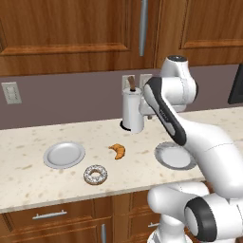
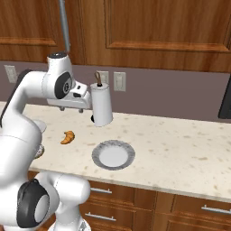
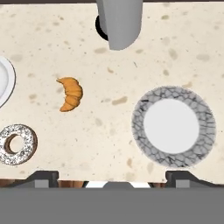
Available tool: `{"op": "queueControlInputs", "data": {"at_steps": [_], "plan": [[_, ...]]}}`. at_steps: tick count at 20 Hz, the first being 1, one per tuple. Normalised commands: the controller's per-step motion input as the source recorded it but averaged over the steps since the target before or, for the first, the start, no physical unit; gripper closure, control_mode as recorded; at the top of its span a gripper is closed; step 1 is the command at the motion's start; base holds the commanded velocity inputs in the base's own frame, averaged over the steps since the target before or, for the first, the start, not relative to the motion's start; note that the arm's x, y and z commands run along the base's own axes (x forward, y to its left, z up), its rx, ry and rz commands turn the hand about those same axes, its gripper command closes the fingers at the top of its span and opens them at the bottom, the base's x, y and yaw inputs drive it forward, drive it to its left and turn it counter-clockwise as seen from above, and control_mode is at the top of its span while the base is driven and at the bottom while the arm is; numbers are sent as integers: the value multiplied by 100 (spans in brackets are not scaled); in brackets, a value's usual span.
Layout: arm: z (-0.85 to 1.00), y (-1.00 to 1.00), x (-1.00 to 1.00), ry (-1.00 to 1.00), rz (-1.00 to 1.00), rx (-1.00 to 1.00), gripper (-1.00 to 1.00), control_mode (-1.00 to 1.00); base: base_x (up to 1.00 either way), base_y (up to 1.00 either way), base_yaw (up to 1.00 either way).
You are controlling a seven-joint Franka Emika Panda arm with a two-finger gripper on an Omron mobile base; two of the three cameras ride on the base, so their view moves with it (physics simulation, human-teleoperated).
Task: Place the pastries on the plates.
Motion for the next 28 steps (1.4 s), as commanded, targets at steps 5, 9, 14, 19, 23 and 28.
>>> {"op": "queueControlInputs", "data": {"at_steps": [5,9,14,19,23,28], "plan": [[-35,53,0,0,0,0,-100,-100,0,0,0],[-38,37,0,0,0,0,-100,-100,0,0,0],[-53,16,10,1,0,1,-100,-100,0,0,0],[-42,2,28,3,3,5,-100,-100,0,0,0],[-32,3,27,4,3,7,-100,-100,0,0,0],[-33,20,29,2,0,2,-100,-100,0,0,0]]}}
